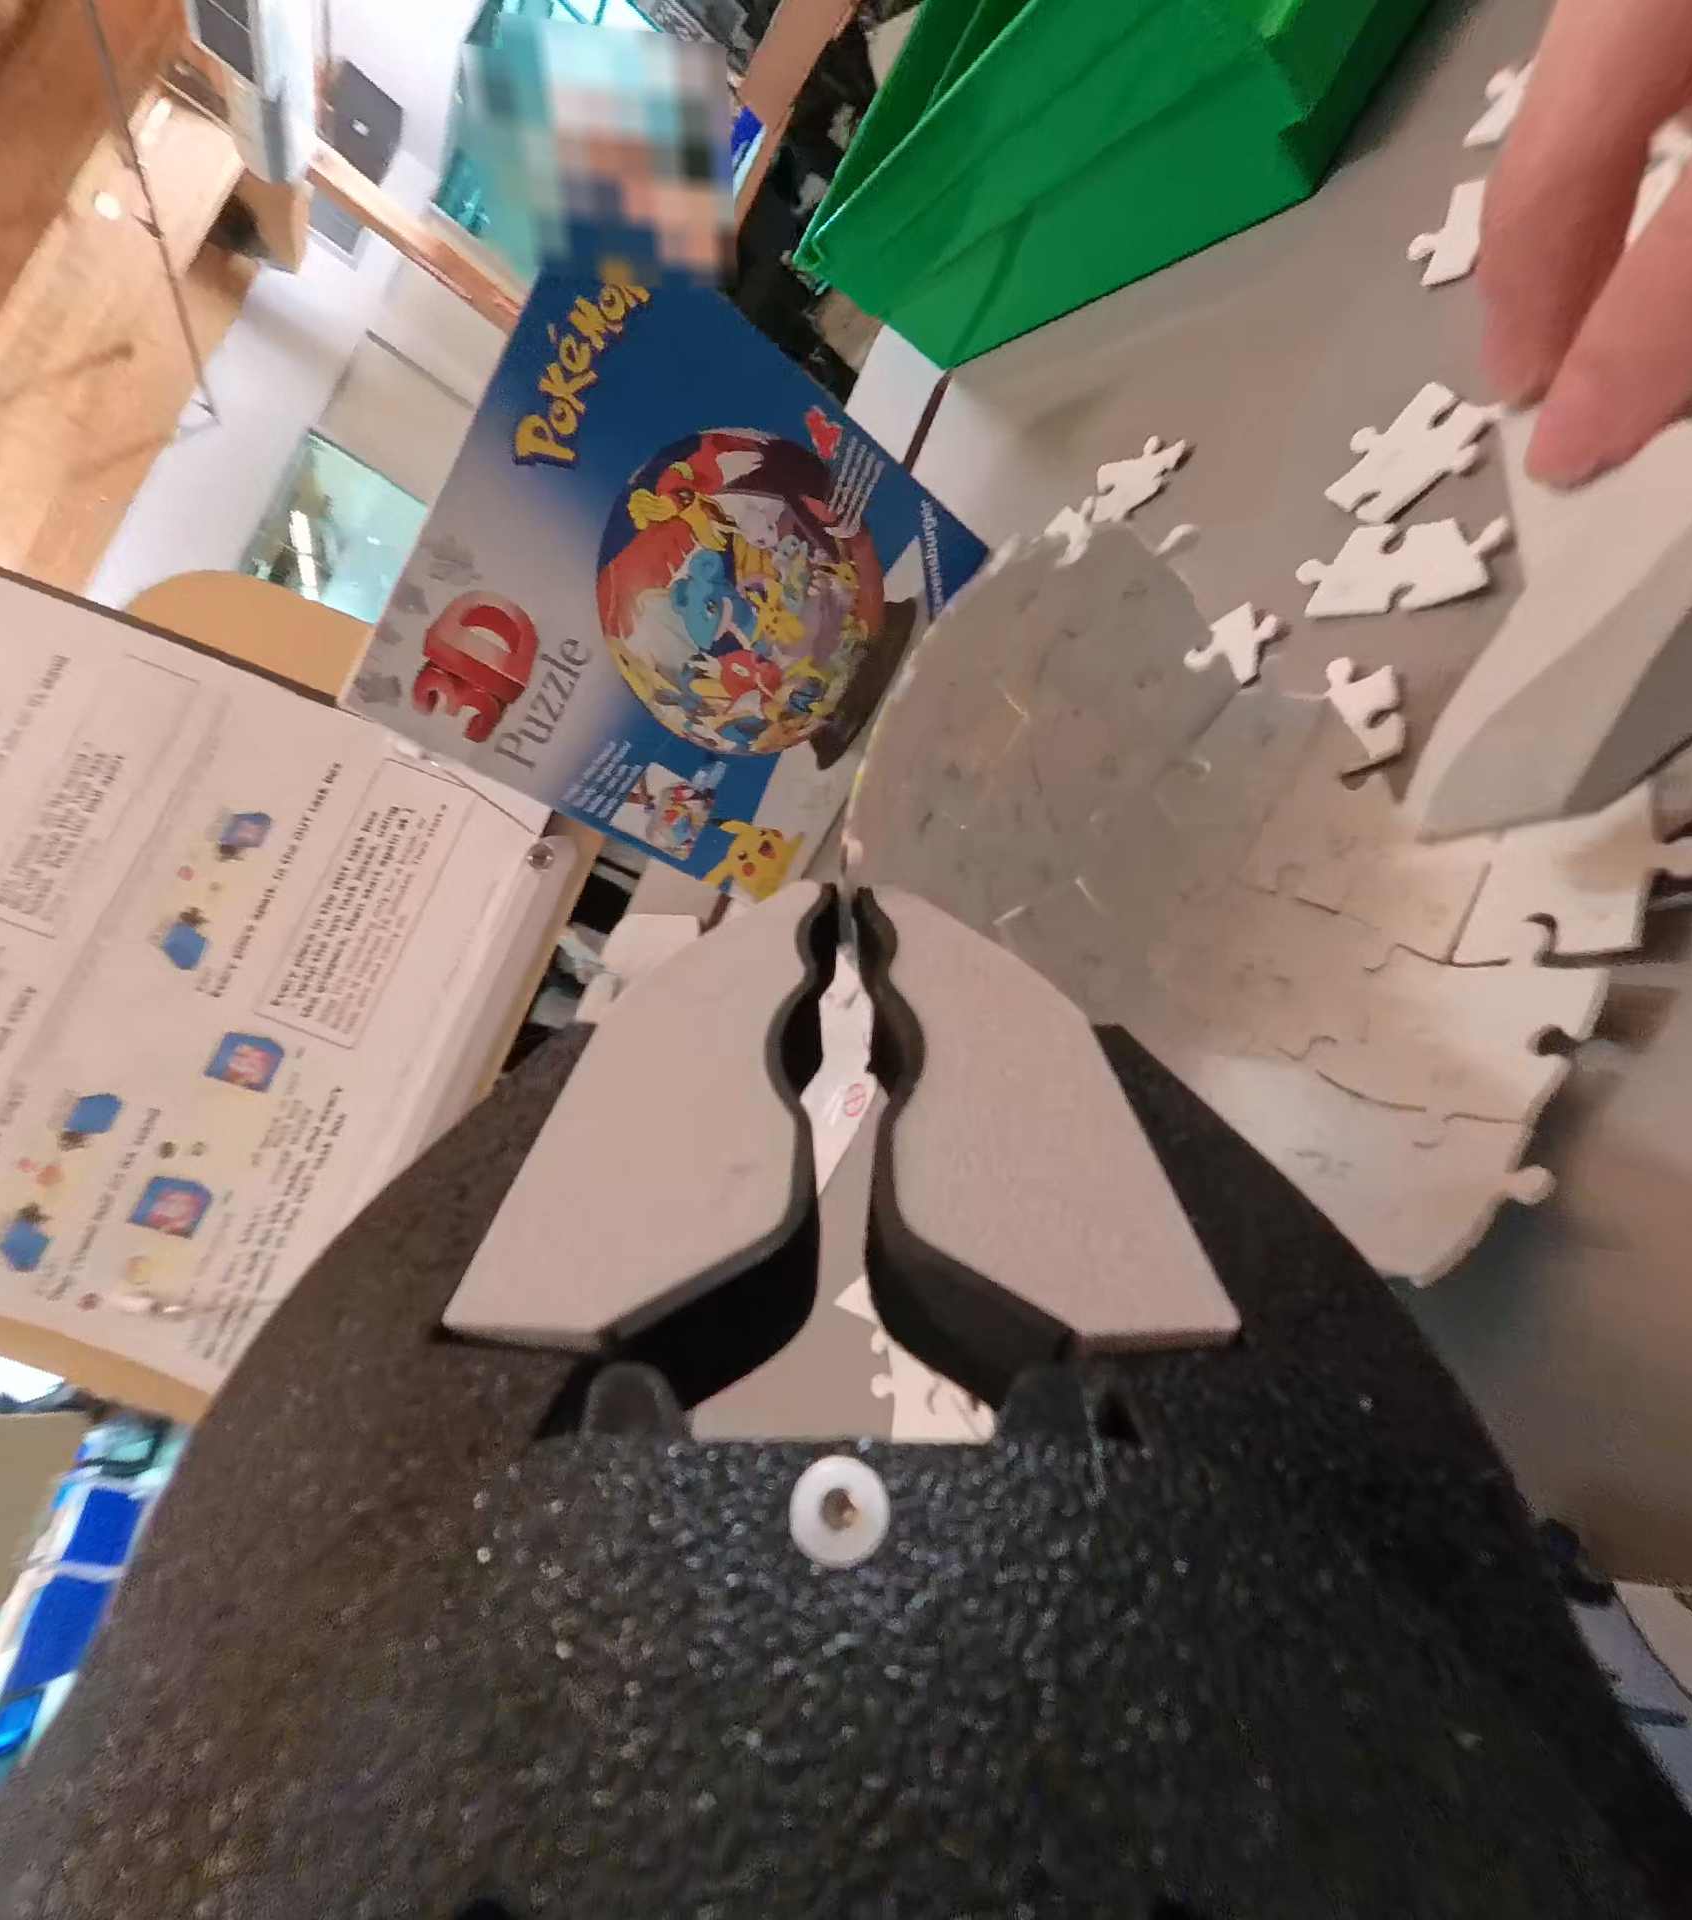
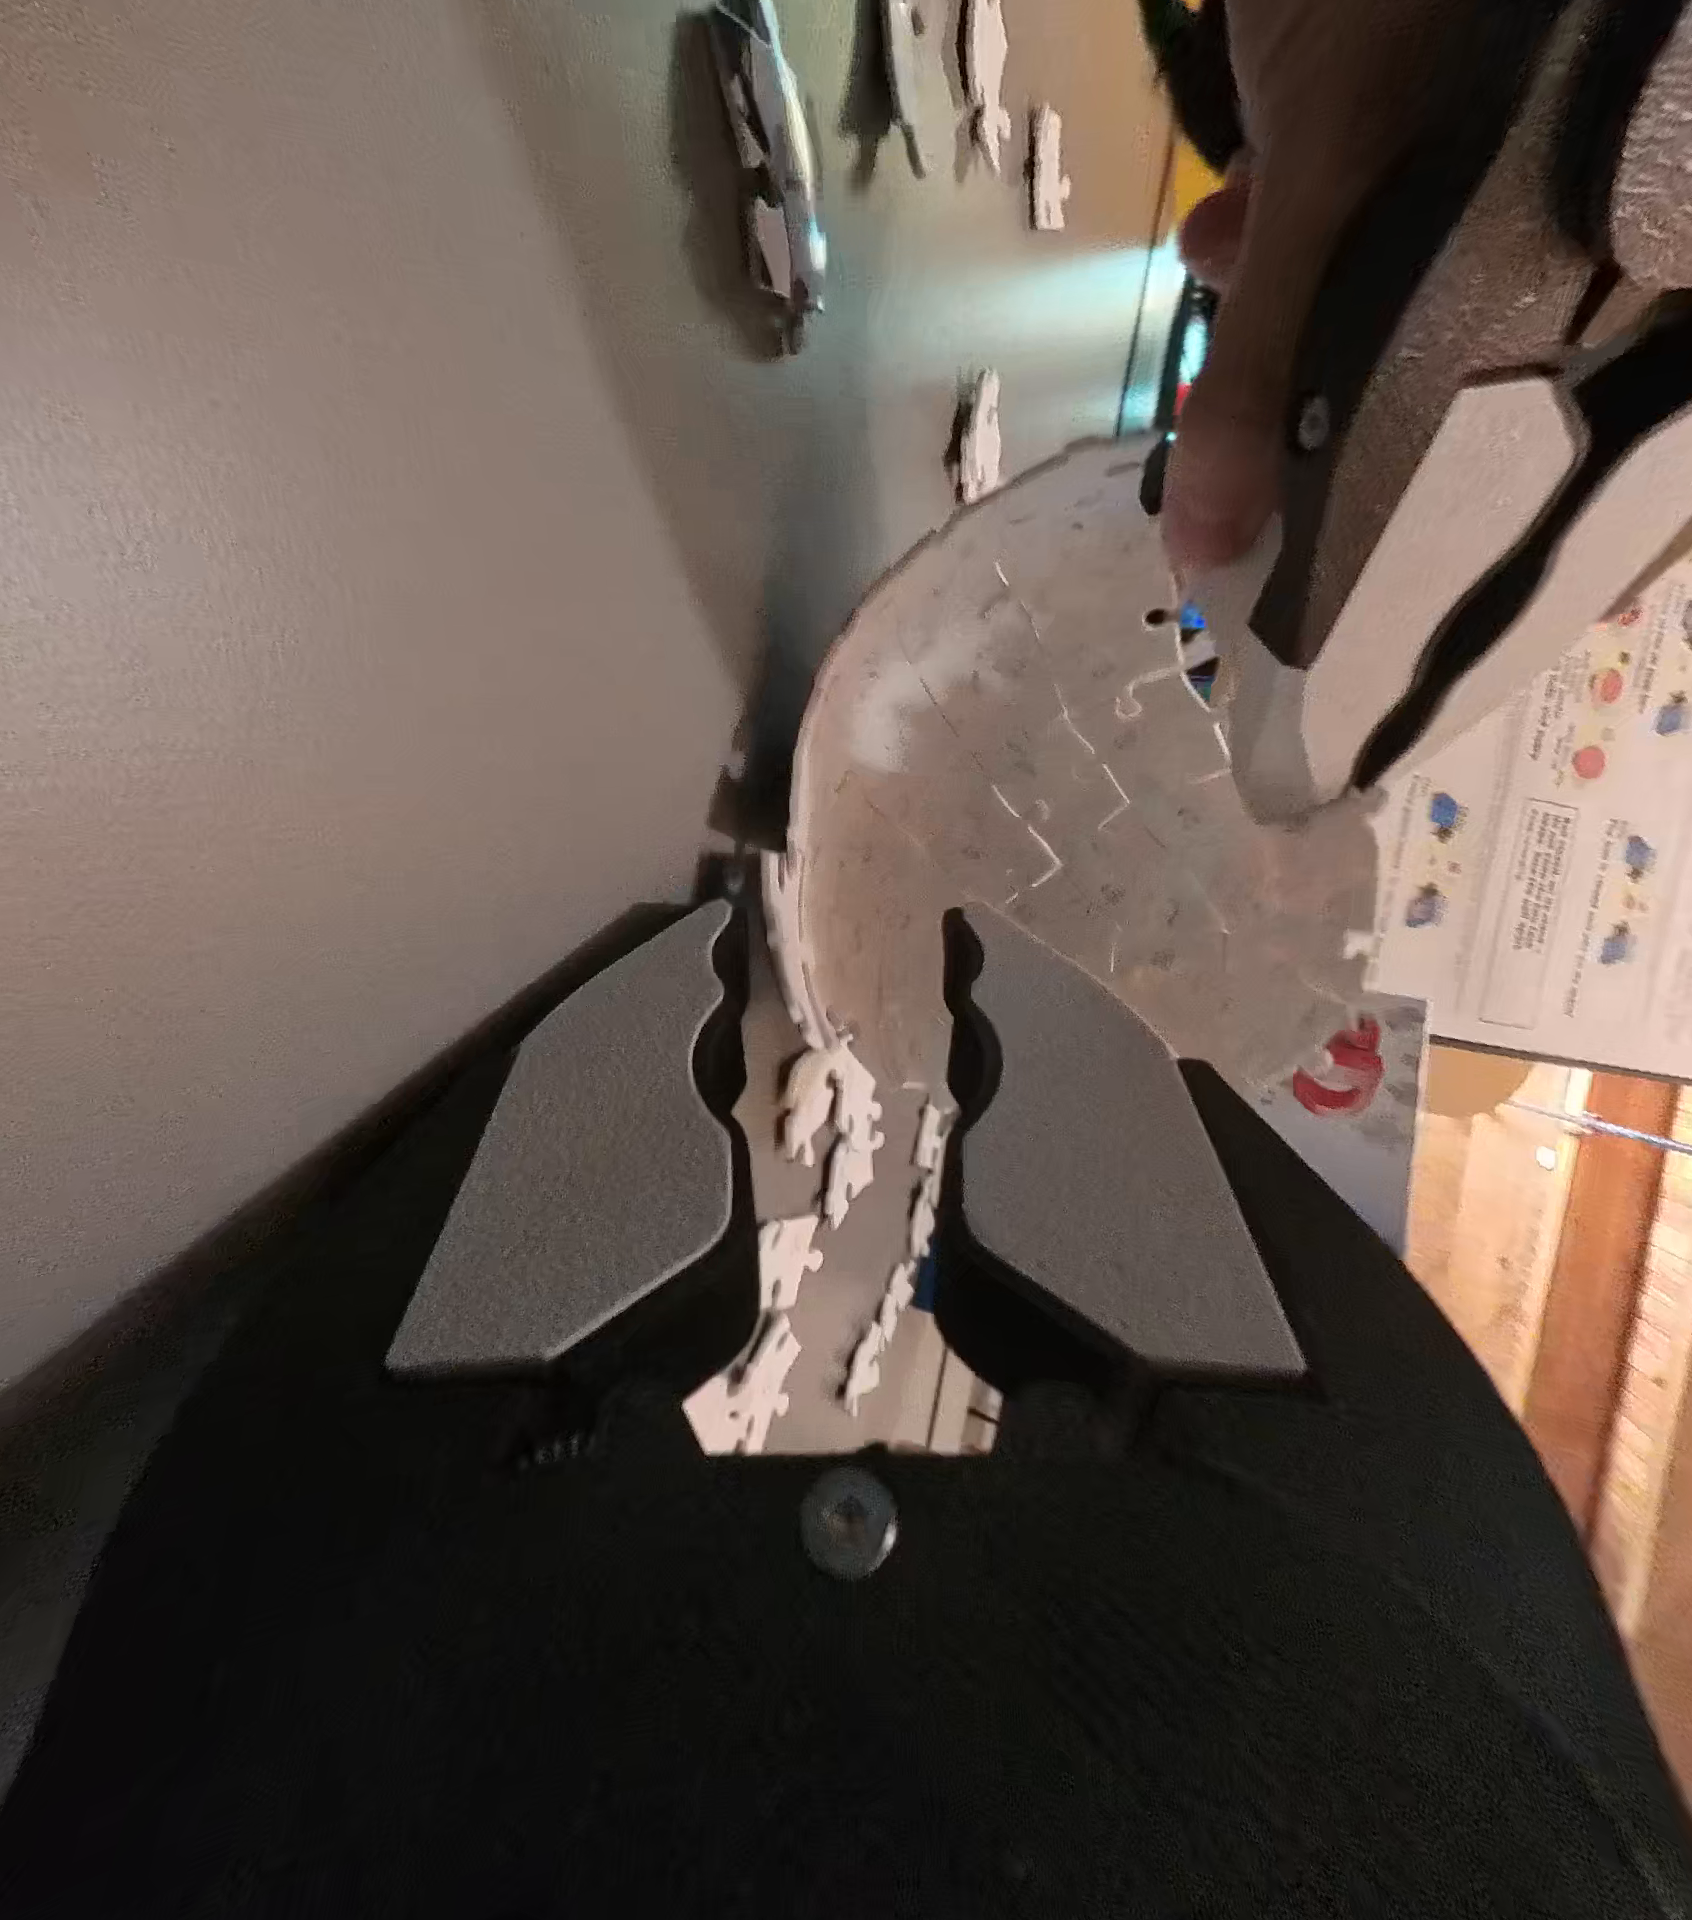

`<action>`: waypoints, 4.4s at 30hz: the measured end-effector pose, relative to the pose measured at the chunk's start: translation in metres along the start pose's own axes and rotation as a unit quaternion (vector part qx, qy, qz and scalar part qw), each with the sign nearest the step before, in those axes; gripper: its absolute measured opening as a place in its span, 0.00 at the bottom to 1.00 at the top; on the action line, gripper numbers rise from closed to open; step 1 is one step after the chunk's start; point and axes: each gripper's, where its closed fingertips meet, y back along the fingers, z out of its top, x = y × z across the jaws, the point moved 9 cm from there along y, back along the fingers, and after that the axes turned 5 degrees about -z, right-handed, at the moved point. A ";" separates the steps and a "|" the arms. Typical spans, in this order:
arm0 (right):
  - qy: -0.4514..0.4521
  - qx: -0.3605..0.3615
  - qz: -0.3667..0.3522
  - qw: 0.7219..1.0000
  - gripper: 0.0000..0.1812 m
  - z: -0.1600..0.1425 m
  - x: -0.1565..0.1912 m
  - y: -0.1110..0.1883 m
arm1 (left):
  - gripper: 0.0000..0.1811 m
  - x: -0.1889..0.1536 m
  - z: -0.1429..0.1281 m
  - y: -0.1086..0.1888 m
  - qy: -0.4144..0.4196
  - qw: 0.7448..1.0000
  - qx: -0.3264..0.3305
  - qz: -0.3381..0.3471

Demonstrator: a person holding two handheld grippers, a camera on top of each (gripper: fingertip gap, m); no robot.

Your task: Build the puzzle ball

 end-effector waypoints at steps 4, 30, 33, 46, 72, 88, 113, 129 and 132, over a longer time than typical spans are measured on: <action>-0.030 -0.009 0.053 0.998 0.16 -0.002 -0.005 -0.006 | 0.01 0.007 -0.001 -0.004 0.024 0.998 -0.028 -0.046; -0.121 -0.076 0.176 0.974 0.04 -0.008 -0.014 -0.022 | 0.01 0.025 -0.004 -0.021 0.105 0.981 -0.048 -0.154; -0.135 -0.077 0.171 0.973 0.03 -0.009 -0.014 -0.022 | 0.01 0.026 -0.004 -0.022 0.113 0.981 -0.042 -0.154; -0.159 -0.050 0.113 0.979 0.16 -0.018 -0.016 -0.009 | 0.02 0.022 -0.017 -0.032 0.168 0.973 0.004 -0.161; -0.243 -0.118 0.122 0.955 0.03 -0.041 -0.031 -0.003 | 0.18 0.013 0.019 0.018 -0.047 0.928 -0.013 -0.369; -0.303 -0.127 0.135 0.935 0.03 -0.048 -0.034 -0.007 | 0.02 -0.013 0.024 -0.021 -0.188 0.895 0.076 -0.398; -0.222 -0.087 0.064 0.969 0.11 -0.016 -0.013 -0.006 | 0.01 -0.054 0.008 -0.002 -0.204 0.944 0.047 -0.256; -0.235 -0.081 0.063 0.967 0.03 -0.014 -0.010 -0.014 | 0.01 -0.055 0.009 -0.006 -0.202 0.944 0.045 -0.255; -0.238 -0.080 0.061 0.966 0.02 -0.014 -0.010 -0.015 | 0.01 -0.055 0.008 -0.006 -0.198 0.945 0.046 -0.256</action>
